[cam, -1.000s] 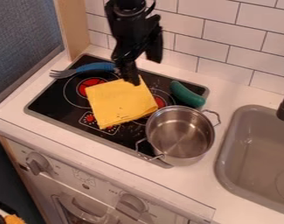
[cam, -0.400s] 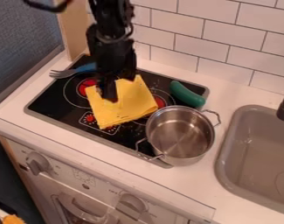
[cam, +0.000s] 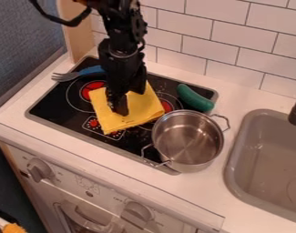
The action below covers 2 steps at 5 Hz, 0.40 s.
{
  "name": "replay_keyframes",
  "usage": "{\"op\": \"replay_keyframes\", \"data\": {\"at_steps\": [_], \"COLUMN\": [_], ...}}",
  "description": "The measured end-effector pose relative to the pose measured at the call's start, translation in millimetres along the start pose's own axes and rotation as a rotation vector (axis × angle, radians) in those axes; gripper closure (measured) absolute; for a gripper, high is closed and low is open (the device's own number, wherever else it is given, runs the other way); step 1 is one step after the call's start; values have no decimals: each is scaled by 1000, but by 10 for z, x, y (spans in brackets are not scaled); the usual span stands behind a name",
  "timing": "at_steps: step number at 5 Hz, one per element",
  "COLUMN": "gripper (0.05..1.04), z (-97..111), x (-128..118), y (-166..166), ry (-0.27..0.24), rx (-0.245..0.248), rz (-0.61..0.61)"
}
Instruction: Move the yellow cloth to the bottom part of the burner
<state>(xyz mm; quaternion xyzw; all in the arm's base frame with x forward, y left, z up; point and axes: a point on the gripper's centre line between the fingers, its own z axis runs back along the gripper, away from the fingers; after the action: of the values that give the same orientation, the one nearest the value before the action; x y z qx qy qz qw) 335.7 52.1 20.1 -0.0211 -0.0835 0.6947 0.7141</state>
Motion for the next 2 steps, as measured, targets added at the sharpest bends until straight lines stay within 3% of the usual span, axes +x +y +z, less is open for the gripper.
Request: {"op": "replay_keyframes", "data": {"at_steps": [2], "gripper": [83], "z": [-26], "x": [7], "y": [163], "ry": [-18], "rx": [-13], "rz": [60]}}
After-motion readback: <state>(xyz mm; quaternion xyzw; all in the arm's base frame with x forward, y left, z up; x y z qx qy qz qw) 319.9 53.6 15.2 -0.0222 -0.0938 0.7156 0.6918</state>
